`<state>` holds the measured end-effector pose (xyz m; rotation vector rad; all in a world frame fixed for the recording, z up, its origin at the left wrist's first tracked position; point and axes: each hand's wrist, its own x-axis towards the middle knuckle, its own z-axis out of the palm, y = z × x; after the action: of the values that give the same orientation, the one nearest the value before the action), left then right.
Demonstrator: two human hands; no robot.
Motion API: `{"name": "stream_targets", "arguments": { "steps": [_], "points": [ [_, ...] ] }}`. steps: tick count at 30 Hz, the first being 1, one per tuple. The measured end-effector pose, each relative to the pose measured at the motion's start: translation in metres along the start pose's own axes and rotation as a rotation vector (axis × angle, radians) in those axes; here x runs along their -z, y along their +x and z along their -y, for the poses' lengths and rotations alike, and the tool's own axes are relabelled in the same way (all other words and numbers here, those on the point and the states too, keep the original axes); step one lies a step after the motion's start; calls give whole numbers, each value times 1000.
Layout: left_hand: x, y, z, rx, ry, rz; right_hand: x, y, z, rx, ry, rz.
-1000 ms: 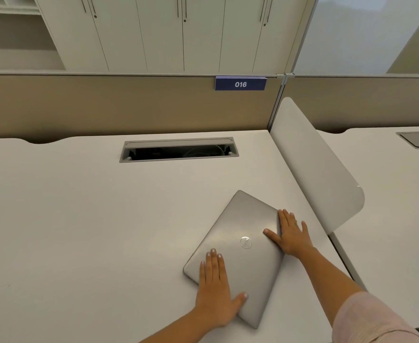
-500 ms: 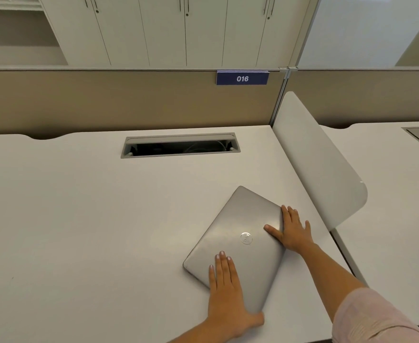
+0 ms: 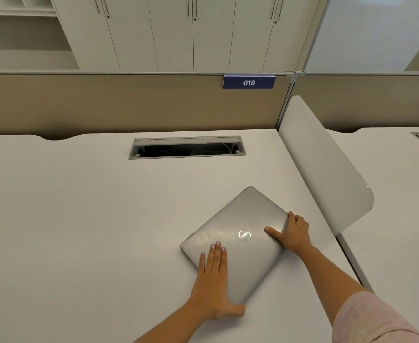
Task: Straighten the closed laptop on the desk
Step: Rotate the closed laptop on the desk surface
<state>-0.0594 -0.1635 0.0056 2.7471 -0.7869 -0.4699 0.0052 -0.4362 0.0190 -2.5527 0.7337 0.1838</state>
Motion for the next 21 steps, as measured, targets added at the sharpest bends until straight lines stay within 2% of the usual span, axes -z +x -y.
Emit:
{"name": "stream_targets", "arguments": {
  "steps": [4, 6, 8, 10, 15, 18, 21],
  "points": [
    [1, -7, -1, 44, -130, -14, 1, 3, 2, -16, 50, 23],
    [3, -13, -10, 208, -309, -101, 1, 4, 1, -16, 63, 26],
    [8, -14, -22, 488, -515, -214, 2, 5, 2, -21, 60, 27],
    [16, -9, -32, 743, -736, -236, 3, 7, 3, -29, 38, 31],
    [42, 18, -44, 1004, -1216, -234, 14, 15, 11, -98, -10, 82],
    [56, 33, -37, 1212, -1369, -198, 20, 20, 16, -137, -33, 132],
    [61, 37, -21, 1322, -1555, -278, 21, 21, 15, -153, -5, 164]
  ]
}}
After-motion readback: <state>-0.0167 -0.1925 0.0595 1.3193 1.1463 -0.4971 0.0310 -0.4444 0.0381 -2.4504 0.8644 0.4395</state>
